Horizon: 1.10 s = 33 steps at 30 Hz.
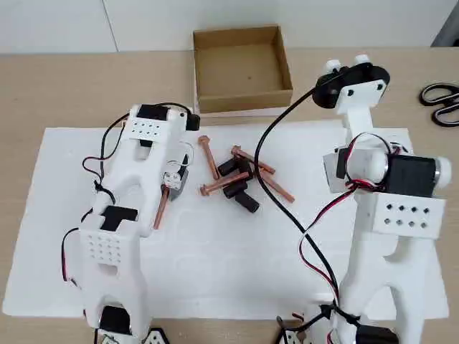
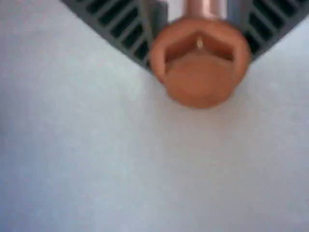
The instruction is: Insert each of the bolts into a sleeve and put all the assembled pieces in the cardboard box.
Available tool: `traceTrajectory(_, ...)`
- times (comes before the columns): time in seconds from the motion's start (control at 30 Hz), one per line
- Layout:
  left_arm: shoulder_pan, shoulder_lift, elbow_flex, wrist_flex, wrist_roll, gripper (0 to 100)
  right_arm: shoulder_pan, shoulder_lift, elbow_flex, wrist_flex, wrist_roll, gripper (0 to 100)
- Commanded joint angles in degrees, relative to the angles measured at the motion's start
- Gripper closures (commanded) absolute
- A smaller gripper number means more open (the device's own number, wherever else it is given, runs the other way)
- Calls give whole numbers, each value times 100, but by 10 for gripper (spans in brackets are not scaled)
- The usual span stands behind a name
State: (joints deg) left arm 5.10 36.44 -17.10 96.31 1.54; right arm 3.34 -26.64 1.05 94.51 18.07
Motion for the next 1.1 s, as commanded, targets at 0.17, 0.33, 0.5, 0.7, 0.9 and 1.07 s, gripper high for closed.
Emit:
traceTrajectory(0.17,79,44,-163,-246,18,976,4,-224,-299,-92,18,995)
traceTrajectory(0.33,62,35,-163,-229,26,993,-13,-224,-299,-101,18,995)
traceTrajectory(0.5,70,0,-611,88,26,994,-13,-224,-299,-101,9,995)
traceTrajectory(0.7,53,-343,-1569,422,26,994,-13,-242,-299,-101,9,995)
traceTrajectory(0.9,53,-1143,-1569,422,26,994,-13,-963,-273,-110,9,995)
traceTrajectory(1.07,53,-1723,-1569,422,35,994,-13,-1525,-167,-110,9,993)
